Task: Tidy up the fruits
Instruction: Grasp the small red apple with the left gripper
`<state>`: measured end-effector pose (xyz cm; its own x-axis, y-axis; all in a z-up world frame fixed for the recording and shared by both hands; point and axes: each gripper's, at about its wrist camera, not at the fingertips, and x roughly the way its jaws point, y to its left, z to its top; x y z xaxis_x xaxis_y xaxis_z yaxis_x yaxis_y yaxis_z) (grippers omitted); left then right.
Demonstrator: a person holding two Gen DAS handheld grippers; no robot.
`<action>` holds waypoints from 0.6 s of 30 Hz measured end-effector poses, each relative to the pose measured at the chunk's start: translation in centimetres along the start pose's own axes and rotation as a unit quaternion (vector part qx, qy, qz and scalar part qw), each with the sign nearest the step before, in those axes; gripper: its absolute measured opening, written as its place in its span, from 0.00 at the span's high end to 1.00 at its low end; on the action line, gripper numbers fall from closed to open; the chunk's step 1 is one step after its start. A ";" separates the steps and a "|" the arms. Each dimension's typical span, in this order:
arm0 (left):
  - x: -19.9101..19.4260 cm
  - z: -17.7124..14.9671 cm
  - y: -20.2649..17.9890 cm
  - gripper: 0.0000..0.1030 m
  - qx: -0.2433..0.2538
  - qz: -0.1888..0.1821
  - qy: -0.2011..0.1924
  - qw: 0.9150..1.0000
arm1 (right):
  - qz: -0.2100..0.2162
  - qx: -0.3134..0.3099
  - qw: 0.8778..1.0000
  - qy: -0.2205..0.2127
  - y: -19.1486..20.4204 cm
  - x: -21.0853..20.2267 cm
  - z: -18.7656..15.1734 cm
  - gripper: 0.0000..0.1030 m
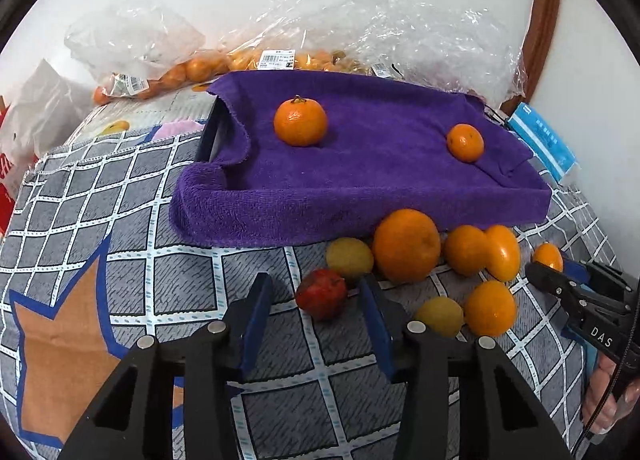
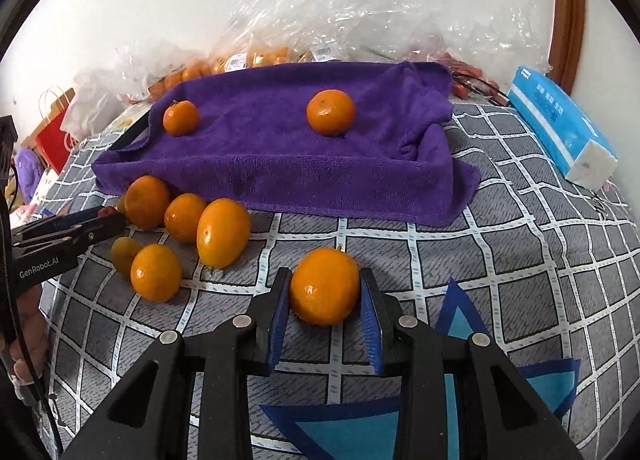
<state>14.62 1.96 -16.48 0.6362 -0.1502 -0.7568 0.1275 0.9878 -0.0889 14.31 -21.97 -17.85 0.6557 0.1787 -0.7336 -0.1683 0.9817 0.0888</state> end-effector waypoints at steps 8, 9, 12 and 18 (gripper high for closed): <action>-0.2 0.0 0.3 0.68 -0.007 -0.025 -0.002 1.000 | -0.022 -0.015 1.000 0.002 0.6 0.1 0.0 0.68; -0.2 -0.1 0.4 0.68 -0.011 -0.036 -0.003 0.999 | -0.021 -0.014 1.000 0.002 0.6 0.1 0.0 0.68; -0.3 -0.1 0.9 0.71 -0.027 -0.047 -0.007 0.999 | -0.020 -0.011 1.000 0.000 0.5 0.0 0.0 0.68; -0.8 -0.3 1.9 0.76 -0.060 -0.061 -0.019 0.996 | -0.018 -0.005 1.000 -0.009 0.3 -0.3 -0.2 0.68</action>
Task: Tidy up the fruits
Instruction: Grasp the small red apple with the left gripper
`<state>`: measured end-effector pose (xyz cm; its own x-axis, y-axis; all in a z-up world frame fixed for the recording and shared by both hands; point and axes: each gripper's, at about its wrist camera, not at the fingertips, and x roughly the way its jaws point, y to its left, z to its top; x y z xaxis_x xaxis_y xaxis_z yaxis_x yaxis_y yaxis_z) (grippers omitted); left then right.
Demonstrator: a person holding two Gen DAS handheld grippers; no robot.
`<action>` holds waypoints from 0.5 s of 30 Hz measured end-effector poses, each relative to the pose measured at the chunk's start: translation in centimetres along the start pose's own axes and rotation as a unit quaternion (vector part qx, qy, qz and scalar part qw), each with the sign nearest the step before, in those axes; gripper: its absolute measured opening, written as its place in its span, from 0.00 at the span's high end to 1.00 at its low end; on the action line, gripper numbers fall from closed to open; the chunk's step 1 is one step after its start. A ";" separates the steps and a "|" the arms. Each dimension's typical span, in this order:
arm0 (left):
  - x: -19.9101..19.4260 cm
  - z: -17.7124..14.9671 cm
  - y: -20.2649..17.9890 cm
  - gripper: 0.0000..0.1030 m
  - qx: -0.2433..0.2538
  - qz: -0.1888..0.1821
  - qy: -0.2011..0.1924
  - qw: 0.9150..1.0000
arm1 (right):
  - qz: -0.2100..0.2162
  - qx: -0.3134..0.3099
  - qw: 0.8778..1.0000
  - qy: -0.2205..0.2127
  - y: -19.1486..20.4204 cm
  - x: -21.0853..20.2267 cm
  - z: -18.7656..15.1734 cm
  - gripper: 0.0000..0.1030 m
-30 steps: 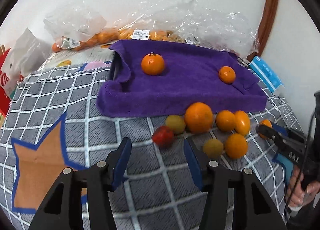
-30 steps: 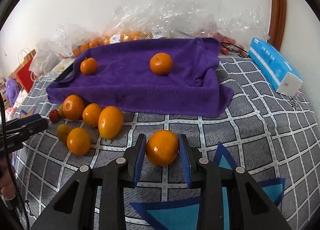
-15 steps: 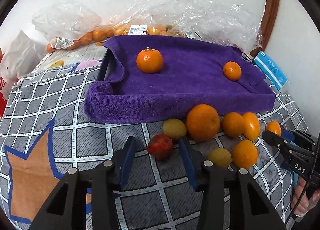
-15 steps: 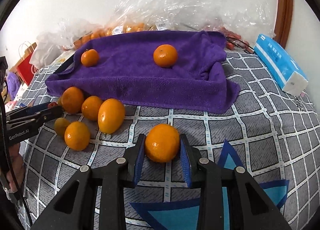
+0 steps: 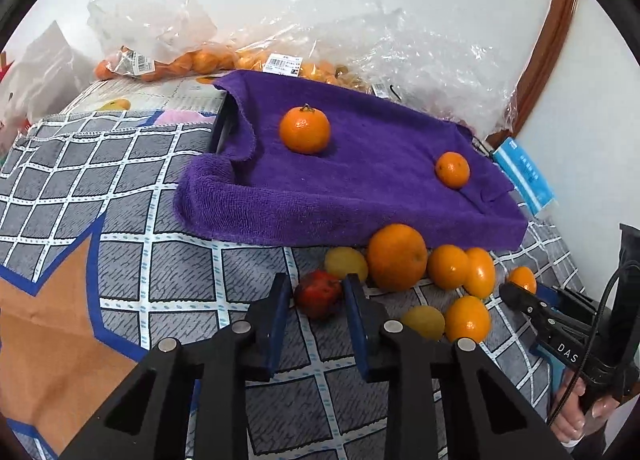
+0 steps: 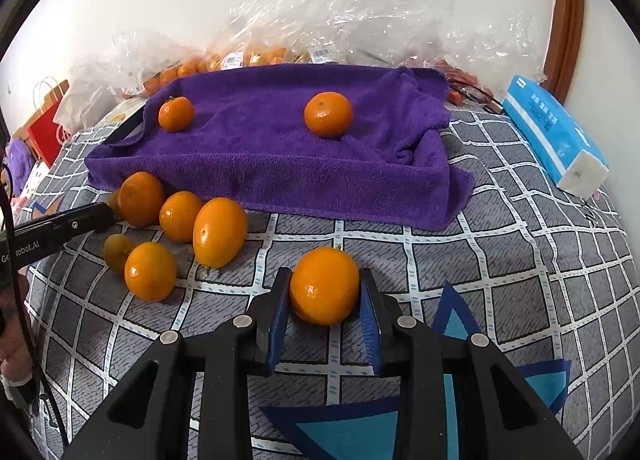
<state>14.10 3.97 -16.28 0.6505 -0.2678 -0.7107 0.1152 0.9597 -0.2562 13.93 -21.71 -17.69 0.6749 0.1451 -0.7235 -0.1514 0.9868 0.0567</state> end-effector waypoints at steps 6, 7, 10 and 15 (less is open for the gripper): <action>0.0 0.0 -0.4 0.76 0.009 0.002 0.001 1.000 | 0.011 0.020 1.000 -0.008 -0.8 -0.3 0.0 0.68; -0.1 -0.1 -0.2 0.76 0.007 0.001 -0.001 1.000 | 0.011 0.021 1.000 -0.006 -0.8 -0.3 0.0 0.68; -0.7 -0.1 -0.1 0.76 0.004 0.003 -0.014 1.000 | 0.009 0.019 1.000 -0.007 -0.6 -0.3 0.0 0.68; -1.5 -0.1 0.2 0.76 -0.004 0.005 -0.039 0.999 | 0.021 0.028 0.999 -0.017 -0.9 -0.6 -0.1 0.68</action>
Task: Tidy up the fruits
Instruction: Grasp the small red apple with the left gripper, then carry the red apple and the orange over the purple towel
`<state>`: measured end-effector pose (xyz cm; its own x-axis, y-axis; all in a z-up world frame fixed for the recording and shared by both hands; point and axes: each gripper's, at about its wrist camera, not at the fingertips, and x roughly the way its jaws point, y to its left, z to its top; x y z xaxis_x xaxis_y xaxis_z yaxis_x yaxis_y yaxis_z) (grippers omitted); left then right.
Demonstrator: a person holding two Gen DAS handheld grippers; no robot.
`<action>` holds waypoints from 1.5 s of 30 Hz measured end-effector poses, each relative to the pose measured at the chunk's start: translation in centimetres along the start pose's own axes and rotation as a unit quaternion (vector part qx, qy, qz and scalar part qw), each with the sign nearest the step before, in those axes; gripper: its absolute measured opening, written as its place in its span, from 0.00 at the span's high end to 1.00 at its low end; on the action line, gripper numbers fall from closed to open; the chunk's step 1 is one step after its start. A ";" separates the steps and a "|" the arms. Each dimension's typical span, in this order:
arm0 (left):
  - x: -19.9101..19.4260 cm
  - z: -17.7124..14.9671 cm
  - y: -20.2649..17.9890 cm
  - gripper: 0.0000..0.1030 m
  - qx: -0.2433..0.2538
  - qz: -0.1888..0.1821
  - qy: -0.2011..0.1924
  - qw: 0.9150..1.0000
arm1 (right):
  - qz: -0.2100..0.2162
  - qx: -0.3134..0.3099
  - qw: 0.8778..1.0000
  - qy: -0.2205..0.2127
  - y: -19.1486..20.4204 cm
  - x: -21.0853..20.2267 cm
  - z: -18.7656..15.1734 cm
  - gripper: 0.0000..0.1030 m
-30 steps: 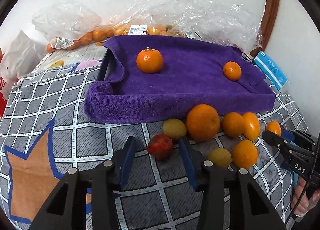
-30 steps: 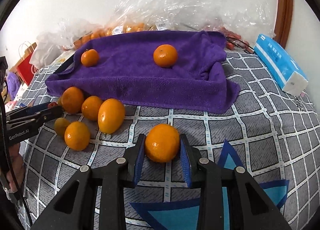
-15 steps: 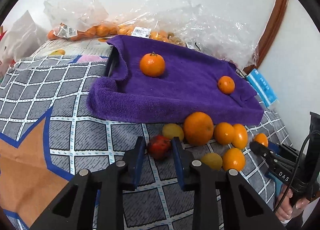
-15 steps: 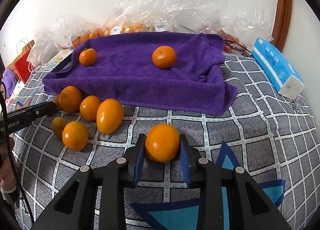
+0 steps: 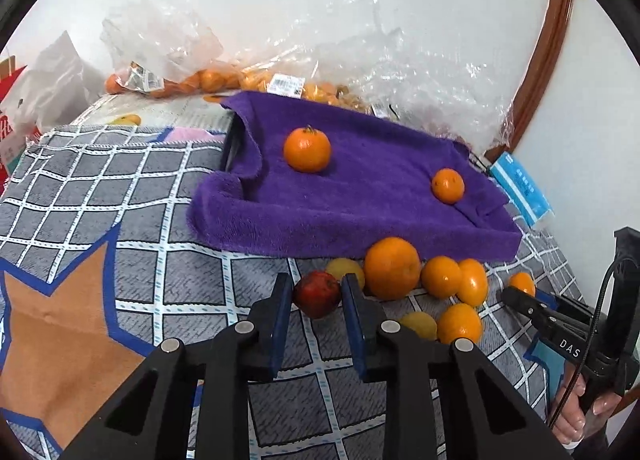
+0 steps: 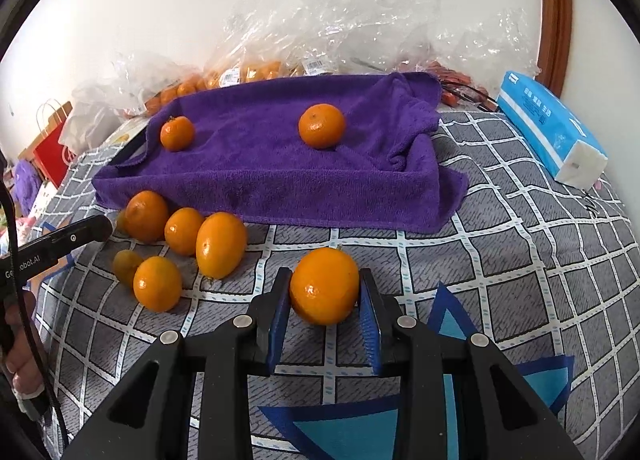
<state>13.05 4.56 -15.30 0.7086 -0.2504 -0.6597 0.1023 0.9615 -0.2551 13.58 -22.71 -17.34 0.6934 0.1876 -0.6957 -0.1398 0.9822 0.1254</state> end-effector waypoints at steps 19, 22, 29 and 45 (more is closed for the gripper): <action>-2.3 0.2 0.1 0.76 -0.006 0.032 -0.073 0.997 | 0.006 0.025 0.999 -0.044 -0.7 -1.7 -0.2 0.68; -2.5 0.2 0.1 0.76 -0.007 0.038 -0.082 0.996 | 0.006 0.026 0.998 -0.048 -0.8 -1.9 -0.2 0.68; -2.6 0.3 0.6 0.76 -0.019 0.045 -0.086 0.995 | 0.004 0.027 0.998 -0.054 -0.8 -2.1 -0.3 0.68; -3.7 0.3 0.2 0.76 -0.012 0.041 -0.113 0.993 | 0.018 0.014 0.996 -0.086 0.3 -5.0 2.9 0.68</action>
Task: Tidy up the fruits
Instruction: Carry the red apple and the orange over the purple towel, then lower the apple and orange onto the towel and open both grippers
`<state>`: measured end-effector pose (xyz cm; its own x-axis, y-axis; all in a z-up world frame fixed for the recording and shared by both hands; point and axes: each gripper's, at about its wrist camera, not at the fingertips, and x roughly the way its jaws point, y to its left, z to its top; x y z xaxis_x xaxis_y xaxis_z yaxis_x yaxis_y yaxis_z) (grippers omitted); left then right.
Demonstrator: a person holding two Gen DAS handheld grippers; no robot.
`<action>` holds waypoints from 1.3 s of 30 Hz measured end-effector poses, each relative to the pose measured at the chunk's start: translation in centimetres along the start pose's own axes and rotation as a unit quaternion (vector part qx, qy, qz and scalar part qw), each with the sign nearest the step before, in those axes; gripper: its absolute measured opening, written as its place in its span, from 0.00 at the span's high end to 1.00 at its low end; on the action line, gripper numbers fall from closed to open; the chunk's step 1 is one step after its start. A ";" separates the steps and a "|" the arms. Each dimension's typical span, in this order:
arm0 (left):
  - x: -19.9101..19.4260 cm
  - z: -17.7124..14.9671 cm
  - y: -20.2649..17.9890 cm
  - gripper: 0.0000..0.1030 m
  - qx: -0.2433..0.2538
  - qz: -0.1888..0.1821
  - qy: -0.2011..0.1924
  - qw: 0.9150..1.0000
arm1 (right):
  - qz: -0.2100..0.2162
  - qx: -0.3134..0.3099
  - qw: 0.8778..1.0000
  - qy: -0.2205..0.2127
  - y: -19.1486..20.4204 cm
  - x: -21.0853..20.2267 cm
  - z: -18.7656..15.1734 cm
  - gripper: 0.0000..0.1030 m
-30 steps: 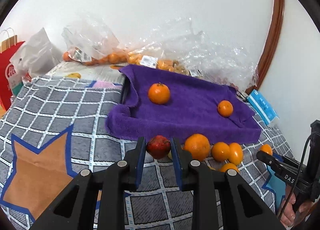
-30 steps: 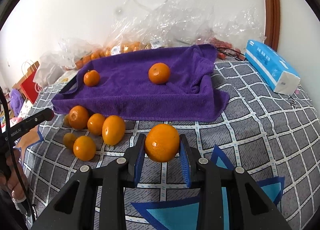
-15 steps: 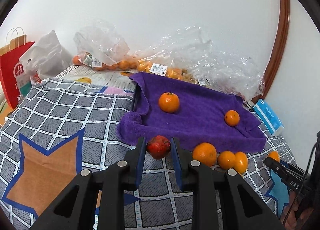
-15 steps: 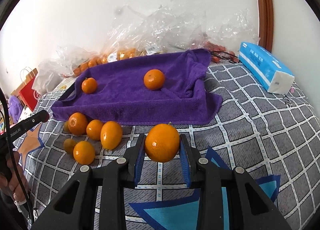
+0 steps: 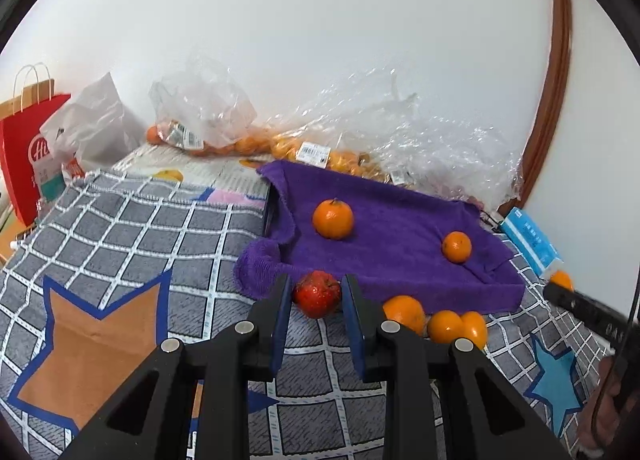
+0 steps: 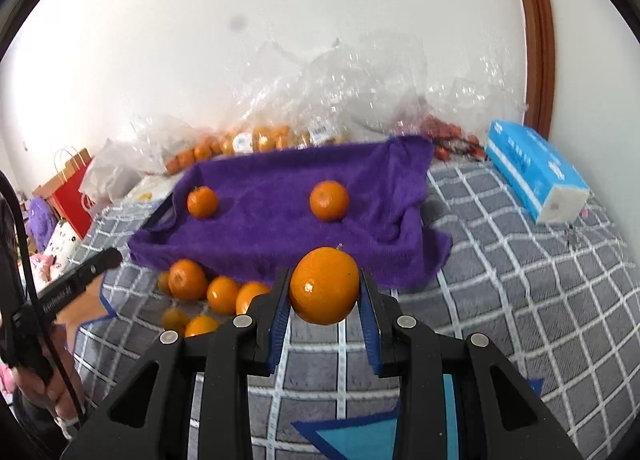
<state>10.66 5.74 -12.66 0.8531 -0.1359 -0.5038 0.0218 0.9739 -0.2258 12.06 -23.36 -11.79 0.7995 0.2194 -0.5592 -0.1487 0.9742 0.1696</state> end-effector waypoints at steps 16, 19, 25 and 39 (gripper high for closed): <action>1.0 7.5 -1.7 0.76 -0.001 -0.020 0.009 1.000 | 0.004 -0.026 0.999 -0.045 0.7 2.4 7.1 0.68; 3.7 7.9 -2.4 0.76 -0.001 -0.019 0.019 1.000 | 0.009 -0.020 0.999 -0.039 0.3 3.8 7.6 0.68; 8.1 6.7 -2.4 0.76 -0.003 -0.005 0.046 0.999 | -0.004 -0.001 1.000 -0.004 -1.6 7.3 6.0 0.68; 10.7 4.6 -1.2 0.76 -0.013 -0.005 0.075 0.997 | -0.012 -0.002 0.999 0.048 -2.4 10.8 4.5 0.68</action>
<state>22.15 3.96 -13.92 0.7650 -0.1729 -0.6204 0.0148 0.9677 -0.2515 23.68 -23.56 -14.63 0.7429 0.1998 -0.6389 -0.1325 0.9794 0.1521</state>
